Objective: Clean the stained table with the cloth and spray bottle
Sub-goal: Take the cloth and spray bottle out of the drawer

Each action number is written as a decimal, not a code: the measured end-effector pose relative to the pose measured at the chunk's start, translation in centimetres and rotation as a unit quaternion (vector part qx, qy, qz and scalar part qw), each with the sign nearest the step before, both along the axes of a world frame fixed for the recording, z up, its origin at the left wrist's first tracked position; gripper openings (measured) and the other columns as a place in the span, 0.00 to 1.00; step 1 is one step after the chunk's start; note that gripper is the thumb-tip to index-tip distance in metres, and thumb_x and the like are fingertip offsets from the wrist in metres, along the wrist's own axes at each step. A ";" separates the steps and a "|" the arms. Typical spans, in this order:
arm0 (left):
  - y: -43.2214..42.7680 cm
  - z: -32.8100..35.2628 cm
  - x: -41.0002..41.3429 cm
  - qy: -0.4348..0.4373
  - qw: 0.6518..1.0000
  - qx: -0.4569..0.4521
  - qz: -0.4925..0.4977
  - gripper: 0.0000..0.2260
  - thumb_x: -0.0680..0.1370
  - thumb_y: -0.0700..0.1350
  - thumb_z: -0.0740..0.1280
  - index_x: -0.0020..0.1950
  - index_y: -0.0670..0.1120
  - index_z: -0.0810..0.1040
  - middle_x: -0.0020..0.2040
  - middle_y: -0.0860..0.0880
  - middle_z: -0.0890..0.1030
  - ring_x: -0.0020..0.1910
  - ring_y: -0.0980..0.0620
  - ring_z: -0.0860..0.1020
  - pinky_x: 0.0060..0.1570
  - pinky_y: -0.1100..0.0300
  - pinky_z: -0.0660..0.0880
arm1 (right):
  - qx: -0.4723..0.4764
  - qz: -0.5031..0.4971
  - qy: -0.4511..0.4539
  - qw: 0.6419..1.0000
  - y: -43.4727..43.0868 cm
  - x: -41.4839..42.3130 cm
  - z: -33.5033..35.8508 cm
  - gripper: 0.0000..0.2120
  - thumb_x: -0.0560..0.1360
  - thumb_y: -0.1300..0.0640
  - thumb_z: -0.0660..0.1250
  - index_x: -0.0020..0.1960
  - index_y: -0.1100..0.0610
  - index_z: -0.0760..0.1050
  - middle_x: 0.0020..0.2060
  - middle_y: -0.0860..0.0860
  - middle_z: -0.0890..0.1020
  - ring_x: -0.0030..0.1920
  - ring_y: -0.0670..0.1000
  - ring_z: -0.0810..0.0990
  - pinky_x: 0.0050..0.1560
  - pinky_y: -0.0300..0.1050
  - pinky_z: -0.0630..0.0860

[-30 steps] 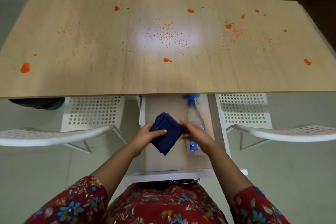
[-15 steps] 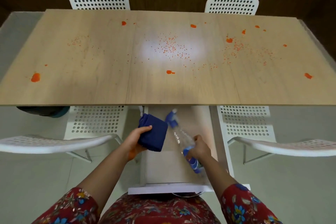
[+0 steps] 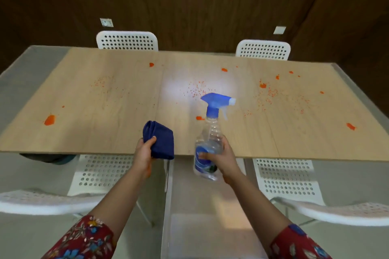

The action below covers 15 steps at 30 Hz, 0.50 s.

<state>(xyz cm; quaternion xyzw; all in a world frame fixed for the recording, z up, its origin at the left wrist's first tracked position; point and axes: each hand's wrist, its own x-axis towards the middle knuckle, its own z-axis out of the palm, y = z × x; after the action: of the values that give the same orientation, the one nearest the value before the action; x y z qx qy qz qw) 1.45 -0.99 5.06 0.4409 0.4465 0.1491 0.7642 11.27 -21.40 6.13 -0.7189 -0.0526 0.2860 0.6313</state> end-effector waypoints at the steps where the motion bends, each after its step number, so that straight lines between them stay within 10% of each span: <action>1: 0.5 -0.2 1.0 0.002 1.000 0.001 0.007 0.13 0.80 0.41 0.63 0.65 0.45 0.69 0.60 0.44 0.76 0.55 0.45 0.76 0.60 0.43 0.74 | 0.016 -0.017 -0.011 1.000 1.6 0.6 0.3 0.29 0.65 0.68 0.77 0.59 0.50 0.70 0.53 0.49 0.80 0.53 0.49 0.80 0.46 0.42 0.80; 7: 2.3 -1.8 5.8 0.020 0.998 -0.056 0.016 0.19 0.80 0.34 0.60 0.71 0.40 0.66 0.63 0.39 0.74 0.60 0.37 0.75 0.50 0.47 0.73 | 0.032 -0.099 -0.106 0.989 8.5 2.5 0.8 0.28 0.62 0.69 0.78 0.54 0.53 0.68 0.46 0.44 0.78 0.45 0.40 0.79 0.44 0.40 0.78; 15: 2.8 -2.5 6.9 0.271 0.900 0.293 -0.176 0.26 0.76 0.37 0.62 0.74 0.43 0.62 0.68 0.38 0.71 0.63 0.37 0.71 0.63 0.46 0.70 | 0.038 -0.149 -0.164 0.974 11.5 3.5 -0.3 0.28 0.69 0.68 0.74 0.60 0.54 0.63 0.49 0.44 0.74 0.48 0.41 0.76 0.44 0.27 0.73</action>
<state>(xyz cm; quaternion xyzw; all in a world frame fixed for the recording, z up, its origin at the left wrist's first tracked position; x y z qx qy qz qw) 8.33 1.77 2.55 0.7394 0.4876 0.0110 0.4641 14.78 -9.91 5.88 -0.7313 -0.0587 0.0646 0.6765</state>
